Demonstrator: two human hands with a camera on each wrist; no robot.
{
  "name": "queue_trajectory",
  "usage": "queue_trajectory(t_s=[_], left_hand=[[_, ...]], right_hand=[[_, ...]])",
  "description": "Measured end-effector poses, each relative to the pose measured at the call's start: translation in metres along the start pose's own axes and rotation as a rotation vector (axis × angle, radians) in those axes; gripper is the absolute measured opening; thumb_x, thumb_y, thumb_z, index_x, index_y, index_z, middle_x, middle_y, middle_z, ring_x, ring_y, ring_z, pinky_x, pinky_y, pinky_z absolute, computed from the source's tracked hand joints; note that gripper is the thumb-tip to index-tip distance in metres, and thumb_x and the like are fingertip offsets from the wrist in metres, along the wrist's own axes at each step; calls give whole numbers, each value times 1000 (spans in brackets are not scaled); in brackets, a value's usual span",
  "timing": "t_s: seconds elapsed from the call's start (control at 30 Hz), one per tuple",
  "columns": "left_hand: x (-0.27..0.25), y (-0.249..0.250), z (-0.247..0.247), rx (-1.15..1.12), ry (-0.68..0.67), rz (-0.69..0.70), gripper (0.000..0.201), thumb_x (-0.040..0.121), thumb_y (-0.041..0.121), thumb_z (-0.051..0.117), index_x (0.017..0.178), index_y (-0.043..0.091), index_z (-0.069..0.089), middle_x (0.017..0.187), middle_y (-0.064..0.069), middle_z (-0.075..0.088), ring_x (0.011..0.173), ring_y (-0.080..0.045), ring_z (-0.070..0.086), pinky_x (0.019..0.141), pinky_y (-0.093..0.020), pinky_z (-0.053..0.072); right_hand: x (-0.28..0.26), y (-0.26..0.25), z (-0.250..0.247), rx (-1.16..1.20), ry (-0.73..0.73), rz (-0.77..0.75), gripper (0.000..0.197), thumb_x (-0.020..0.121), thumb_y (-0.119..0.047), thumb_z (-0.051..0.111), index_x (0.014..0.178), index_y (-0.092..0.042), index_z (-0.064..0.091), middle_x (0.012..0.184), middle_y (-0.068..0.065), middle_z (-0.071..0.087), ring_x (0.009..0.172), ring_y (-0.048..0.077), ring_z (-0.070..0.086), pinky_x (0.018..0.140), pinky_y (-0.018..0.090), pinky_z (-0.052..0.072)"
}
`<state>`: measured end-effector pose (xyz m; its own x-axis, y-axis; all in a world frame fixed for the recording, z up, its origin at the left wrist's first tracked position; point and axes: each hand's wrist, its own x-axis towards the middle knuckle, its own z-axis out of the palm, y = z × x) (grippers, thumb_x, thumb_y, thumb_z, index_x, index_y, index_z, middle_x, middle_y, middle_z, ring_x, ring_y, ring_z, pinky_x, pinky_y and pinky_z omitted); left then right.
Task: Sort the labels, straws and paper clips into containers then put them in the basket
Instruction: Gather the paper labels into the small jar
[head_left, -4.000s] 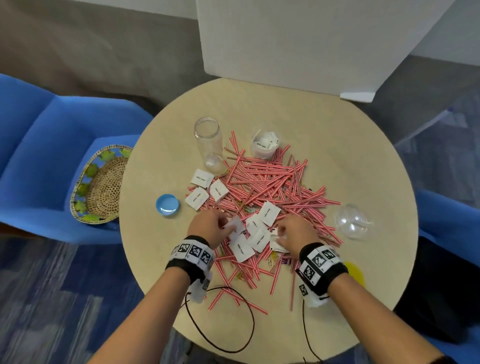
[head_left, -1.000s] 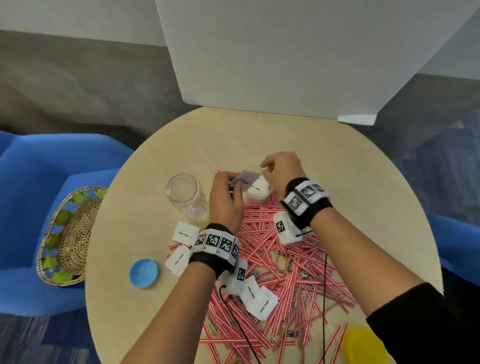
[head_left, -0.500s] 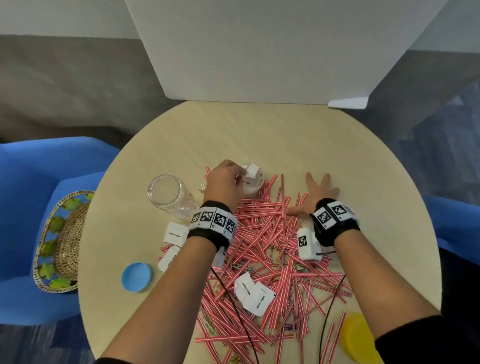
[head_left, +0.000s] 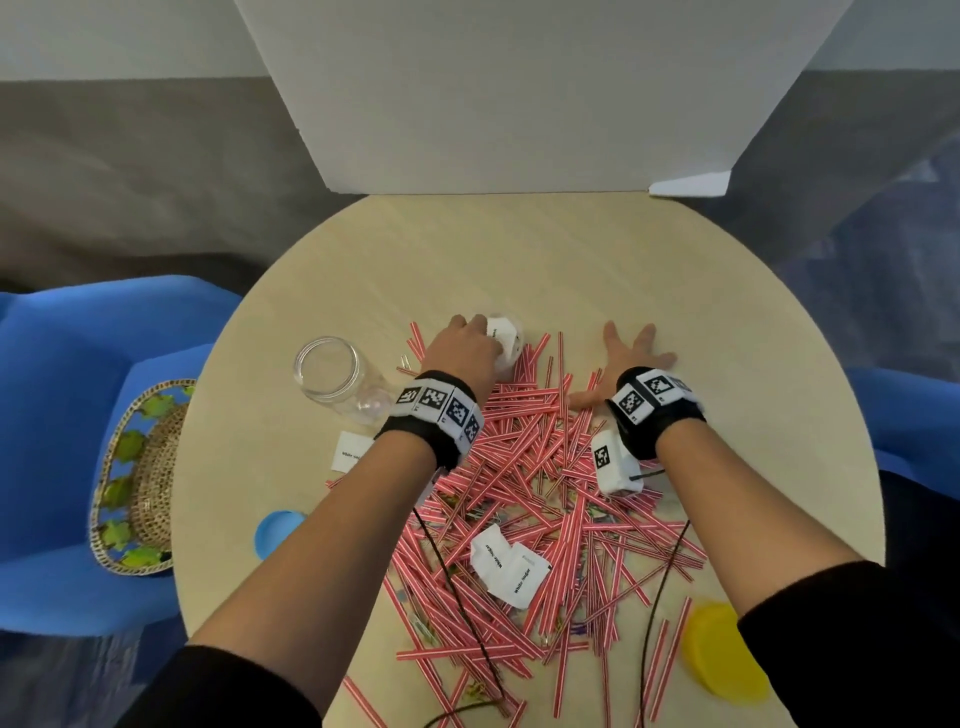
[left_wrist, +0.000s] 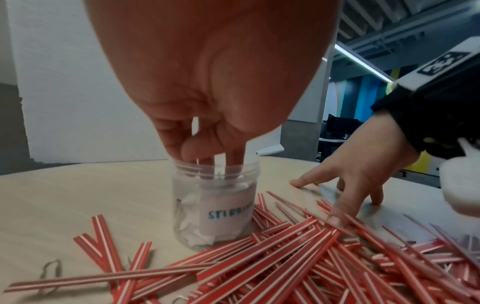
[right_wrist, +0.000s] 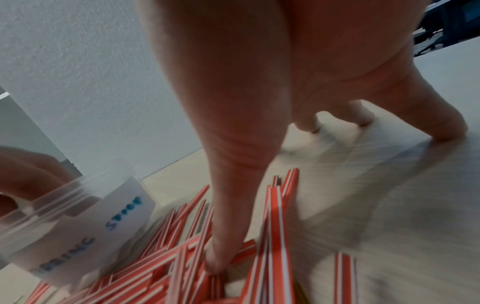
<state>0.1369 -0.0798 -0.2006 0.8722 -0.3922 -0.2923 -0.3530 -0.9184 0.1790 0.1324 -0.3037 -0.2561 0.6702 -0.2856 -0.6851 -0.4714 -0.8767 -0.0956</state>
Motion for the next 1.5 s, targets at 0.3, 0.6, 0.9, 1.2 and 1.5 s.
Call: queue_trajectory(t_s=[0.3,0.6,0.9,1.2,1.5], left_hand=[[-99,-10,17,-425,259,-64,29,90,5,50,109,22,63,107,8,56,100,-10,49,94,-24,43],[-163,-93,62,-256,16,-320,48,81,9,61,127,22,55,112,-6,57,105,-26,55,87,-38,51],[-163,-95,83,-105,-84,-322,65,81,25,67,140,26,40,132,-10,35,122,-30,40,93,-41,50],[-157,-105,90,-283,9,-422,63,86,5,63,141,25,42,122,-13,51,111,-34,54,92,-41,48],[-165,-107,98,-272,3,-383,42,100,17,35,132,28,59,116,-17,45,100,-40,54,90,-40,46]], right_hand=[[-45,1,-7,35,120,-62,133,51,-61,88,154,-35,8,157,17,13,141,45,25,107,59,38],[-164,-18,80,-182,-139,-664,73,71,-26,85,134,-33,50,123,-7,49,113,15,52,96,31,48],[-185,-13,124,-487,-39,-699,82,76,-23,81,144,-31,37,138,3,40,118,25,52,91,36,50],[-196,-9,127,-467,22,-737,81,82,-14,75,148,-27,30,135,2,55,115,24,58,89,37,52],[-188,-11,132,-555,-29,-796,89,90,-16,67,154,-41,10,140,8,47,95,23,63,74,33,56]])
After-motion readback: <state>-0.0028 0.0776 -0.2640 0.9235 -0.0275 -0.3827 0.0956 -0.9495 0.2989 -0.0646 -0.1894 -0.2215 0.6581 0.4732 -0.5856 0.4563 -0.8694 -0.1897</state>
